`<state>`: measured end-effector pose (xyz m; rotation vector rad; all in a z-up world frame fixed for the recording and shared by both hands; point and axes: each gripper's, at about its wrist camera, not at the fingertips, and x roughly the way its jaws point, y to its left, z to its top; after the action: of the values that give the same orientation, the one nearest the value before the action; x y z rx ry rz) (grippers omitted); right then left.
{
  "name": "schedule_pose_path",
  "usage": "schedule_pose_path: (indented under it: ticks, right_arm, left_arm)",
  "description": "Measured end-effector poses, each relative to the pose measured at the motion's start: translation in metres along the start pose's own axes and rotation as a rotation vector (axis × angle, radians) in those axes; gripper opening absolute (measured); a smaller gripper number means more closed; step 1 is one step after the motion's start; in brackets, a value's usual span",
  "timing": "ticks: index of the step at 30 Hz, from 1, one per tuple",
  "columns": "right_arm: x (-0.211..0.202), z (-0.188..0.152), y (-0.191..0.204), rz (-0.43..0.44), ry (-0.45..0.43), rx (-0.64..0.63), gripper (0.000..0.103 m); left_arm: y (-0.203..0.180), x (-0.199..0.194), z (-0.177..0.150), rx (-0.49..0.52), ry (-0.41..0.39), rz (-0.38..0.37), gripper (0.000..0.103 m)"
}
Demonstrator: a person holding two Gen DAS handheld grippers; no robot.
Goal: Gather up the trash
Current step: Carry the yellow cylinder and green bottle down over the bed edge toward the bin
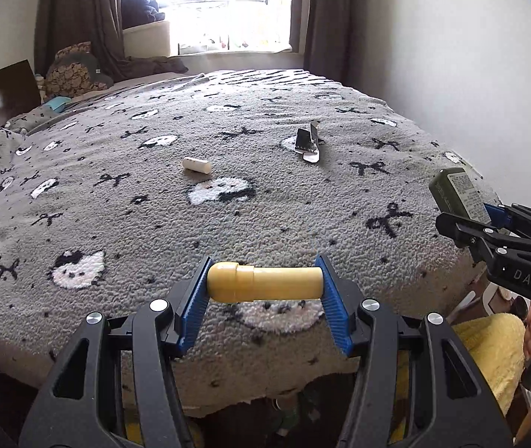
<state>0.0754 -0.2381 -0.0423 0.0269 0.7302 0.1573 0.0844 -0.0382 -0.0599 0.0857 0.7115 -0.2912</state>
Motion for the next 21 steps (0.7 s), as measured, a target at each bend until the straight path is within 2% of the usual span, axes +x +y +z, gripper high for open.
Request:
schedule_pose_path:
  ticks: [9,21]
  right_arm:
    - [-0.011,-0.048,0.013,0.054,0.058,0.001,0.049]
    - [0.018,-0.101,0.023,0.077,0.212,0.024,0.049]
  left_arm:
    - [-0.003,-0.021,-0.043,-0.013,0.024,-0.018,0.053]
    - [0.004,0.004,-0.105,-0.046,0.177,-0.005,0.053]
